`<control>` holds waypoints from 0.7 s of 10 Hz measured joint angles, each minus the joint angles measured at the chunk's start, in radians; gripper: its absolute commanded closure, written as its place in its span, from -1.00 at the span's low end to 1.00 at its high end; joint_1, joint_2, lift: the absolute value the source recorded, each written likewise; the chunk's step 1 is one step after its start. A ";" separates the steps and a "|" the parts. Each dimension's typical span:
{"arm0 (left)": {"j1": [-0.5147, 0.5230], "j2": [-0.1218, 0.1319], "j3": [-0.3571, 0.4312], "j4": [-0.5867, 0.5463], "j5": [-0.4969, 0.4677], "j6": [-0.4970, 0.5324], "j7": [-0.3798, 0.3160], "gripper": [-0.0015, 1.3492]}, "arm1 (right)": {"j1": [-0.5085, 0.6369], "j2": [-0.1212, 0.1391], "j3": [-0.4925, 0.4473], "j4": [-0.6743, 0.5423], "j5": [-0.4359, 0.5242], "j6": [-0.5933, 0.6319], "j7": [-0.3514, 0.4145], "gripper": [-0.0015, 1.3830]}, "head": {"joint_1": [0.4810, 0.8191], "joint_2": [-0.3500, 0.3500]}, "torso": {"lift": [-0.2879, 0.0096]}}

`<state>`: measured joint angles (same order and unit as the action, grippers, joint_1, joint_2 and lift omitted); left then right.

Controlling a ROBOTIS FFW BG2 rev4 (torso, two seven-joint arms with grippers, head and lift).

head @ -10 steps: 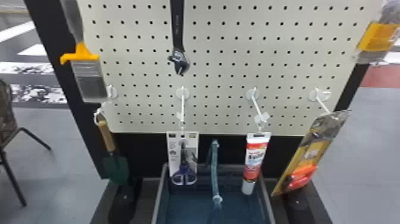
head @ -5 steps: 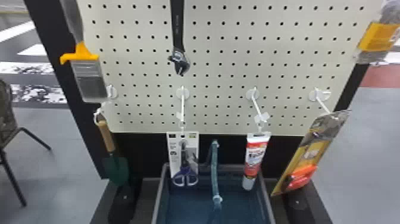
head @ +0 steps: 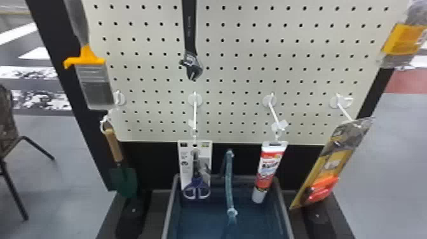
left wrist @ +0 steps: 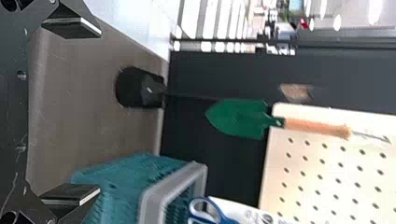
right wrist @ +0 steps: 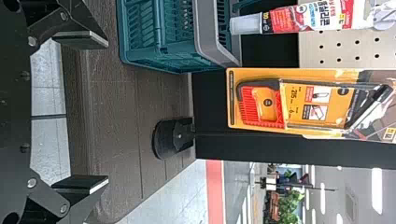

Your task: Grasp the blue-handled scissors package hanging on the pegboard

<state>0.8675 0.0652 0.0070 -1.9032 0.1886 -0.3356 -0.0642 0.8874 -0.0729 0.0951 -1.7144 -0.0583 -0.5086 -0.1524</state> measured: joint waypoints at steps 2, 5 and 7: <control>-0.044 0.000 0.009 -0.038 0.009 0.050 -0.084 -0.80 | 0.000 0.001 0.000 0.000 0.001 0.008 0.007 -0.62 | -0.60 0.00 | 0.26; -0.100 -0.001 0.023 -0.131 0.030 0.187 -0.245 -0.80 | 0.000 0.003 0.000 0.002 0.004 0.019 0.012 -0.62 | -0.60 0.00 | 0.26; -0.164 0.000 0.031 -0.163 0.022 0.304 -0.363 -0.80 | 0.000 0.004 0.000 0.002 0.005 0.025 0.018 -0.62 | -0.60 0.00 | 0.26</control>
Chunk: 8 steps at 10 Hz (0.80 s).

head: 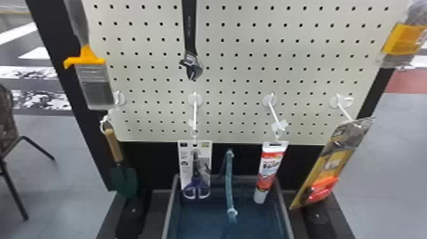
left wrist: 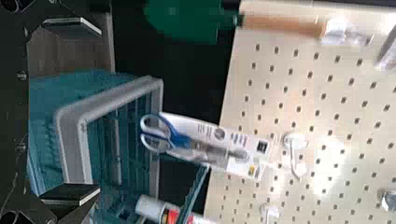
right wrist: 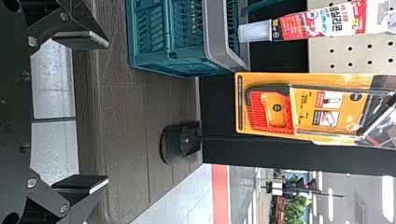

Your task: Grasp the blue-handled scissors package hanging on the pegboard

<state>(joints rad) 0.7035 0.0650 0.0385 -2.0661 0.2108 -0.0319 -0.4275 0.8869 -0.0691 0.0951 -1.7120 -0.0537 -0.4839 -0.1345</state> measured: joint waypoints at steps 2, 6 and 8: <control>-0.069 0.001 0.012 -0.006 -0.020 0.089 -0.099 -0.82 | -0.004 0.001 0.000 0.002 0.003 0.005 0.007 -0.62 | -0.60 0.00 | 0.26; -0.248 0.014 0.041 -0.006 -0.125 0.216 -0.264 -0.87 | -0.007 0.013 0.000 0.006 0.018 0.028 0.034 -0.62 | -0.60 0.00 | 0.26; -0.322 0.047 0.021 0.002 -0.126 0.271 -0.291 -0.86 | -0.012 0.023 0.000 0.015 0.023 0.031 0.050 -0.62 | -0.60 0.00 | 0.26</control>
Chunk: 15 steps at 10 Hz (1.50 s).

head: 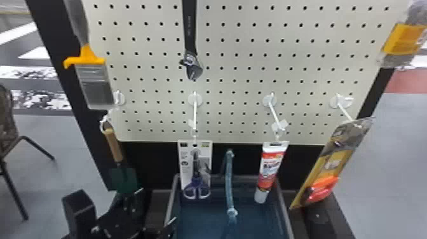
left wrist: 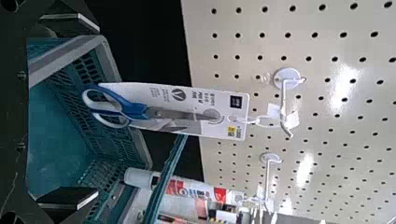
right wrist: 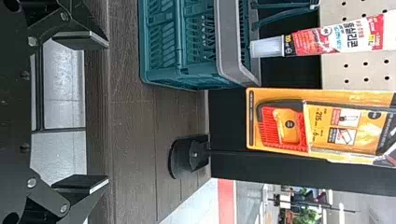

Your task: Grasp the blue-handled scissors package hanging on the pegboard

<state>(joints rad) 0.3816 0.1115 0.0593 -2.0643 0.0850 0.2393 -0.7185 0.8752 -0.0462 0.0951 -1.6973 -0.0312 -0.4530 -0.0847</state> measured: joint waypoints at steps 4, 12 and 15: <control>-0.123 0.018 -0.035 0.085 0.006 0.034 -0.045 -0.86 | -0.007 0.017 0.000 0.014 0.005 0.003 0.023 -0.62 | -0.60 0.00 | 0.26; -0.347 0.065 -0.124 0.317 -0.014 -0.005 -0.065 -0.86 | -0.009 0.037 0.000 0.024 0.004 0.007 0.055 -0.62 | -0.60 0.00 | 0.26; -0.431 0.074 -0.166 0.380 0.019 -0.019 -0.080 -0.86 | -0.010 0.039 0.000 0.027 0.002 0.007 0.063 -0.62 | -0.60 0.00 | 0.26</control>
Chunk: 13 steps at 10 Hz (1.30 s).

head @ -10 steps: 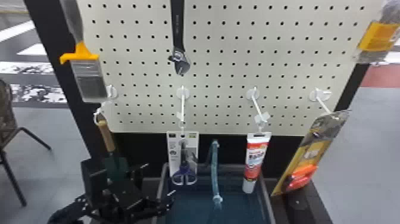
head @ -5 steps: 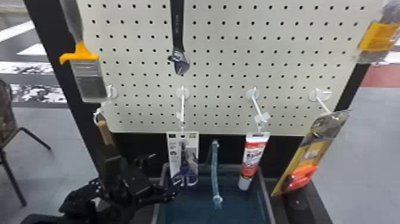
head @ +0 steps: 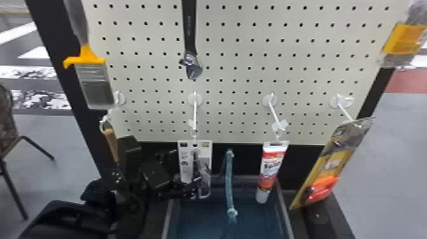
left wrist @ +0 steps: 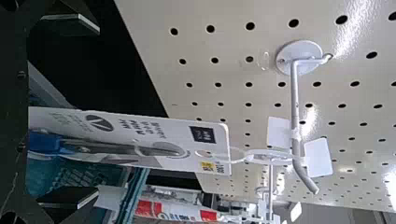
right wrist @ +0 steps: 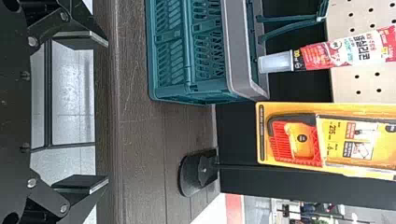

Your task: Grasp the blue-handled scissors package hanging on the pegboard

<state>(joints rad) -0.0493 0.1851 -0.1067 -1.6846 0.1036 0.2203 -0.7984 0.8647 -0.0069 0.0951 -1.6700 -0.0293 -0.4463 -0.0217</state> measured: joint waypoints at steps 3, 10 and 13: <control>-0.024 -0.001 -0.027 0.015 0.066 0.006 -0.017 -0.85 | -0.001 0.004 0.000 0.005 -0.003 0.000 0.005 -0.62 | -0.60 0.00 | 0.26; -0.030 0.000 -0.054 0.010 0.072 0.007 -0.010 0.69 | -0.005 0.004 0.000 0.012 -0.004 0.000 0.012 -0.62 | -0.60 0.00 | 0.26; -0.021 0.000 -0.063 0.010 0.065 -0.051 0.001 0.69 | -0.005 0.004 0.000 0.014 -0.004 0.000 0.012 -0.62 | -0.60 0.00 | 0.26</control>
<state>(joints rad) -0.0706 0.1849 -0.1695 -1.6751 0.1687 0.1697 -0.7976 0.8596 -0.0031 0.0951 -1.6559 -0.0337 -0.4464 -0.0096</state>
